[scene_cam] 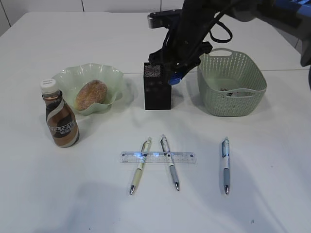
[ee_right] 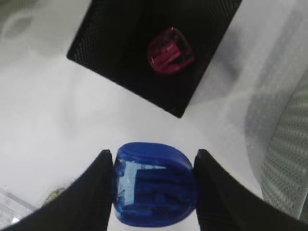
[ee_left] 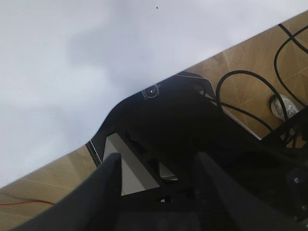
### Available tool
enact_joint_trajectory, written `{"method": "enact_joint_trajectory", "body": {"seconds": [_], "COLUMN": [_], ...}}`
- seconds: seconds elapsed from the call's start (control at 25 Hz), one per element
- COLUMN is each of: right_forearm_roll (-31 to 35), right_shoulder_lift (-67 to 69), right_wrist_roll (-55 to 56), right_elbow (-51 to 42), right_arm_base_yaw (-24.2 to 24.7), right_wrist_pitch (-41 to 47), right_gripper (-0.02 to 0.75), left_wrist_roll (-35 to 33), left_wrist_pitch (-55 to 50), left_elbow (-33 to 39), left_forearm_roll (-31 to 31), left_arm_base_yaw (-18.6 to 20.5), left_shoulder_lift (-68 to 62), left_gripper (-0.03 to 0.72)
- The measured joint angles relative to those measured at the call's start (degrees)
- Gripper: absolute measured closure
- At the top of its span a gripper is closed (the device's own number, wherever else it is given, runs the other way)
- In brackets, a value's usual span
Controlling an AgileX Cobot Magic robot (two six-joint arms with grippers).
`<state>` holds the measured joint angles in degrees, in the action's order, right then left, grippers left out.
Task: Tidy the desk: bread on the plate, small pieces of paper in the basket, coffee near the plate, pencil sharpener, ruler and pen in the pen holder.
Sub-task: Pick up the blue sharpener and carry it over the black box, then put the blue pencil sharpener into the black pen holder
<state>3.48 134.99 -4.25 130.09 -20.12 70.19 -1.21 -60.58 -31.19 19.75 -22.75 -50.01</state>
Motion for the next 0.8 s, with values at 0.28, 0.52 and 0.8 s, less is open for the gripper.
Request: {"method": "enact_joint_trajectory", "body": {"seconds": [0.28,0.52,0.8], "right_forearm_roll": [2.2,2.3,2.3], "right_shoulder_lift": [0.0,0.0,1.6], "right_wrist_roll": [0.0,0.0,0.0], "right_elbow": [3.9,4.0,4.1], "right_arm_base_yaw": [-0.1,-0.1,-0.1], "right_wrist_pitch": [-2.8,-10.4,-16.0], "right_gripper": [0.363,0.363,0.363], "left_wrist_roll": [0.0,0.0,0.0], "left_wrist_pitch": [-0.1,-0.1,-0.1], "left_elbow": [0.0,0.0,0.0], "left_forearm_roll": [0.0,0.0,0.0], "left_arm_base_yaw": [0.0,0.0,0.0], "left_shoulder_lift": [0.0,0.0,0.0], "left_gripper": [0.349,0.349,0.349]}}
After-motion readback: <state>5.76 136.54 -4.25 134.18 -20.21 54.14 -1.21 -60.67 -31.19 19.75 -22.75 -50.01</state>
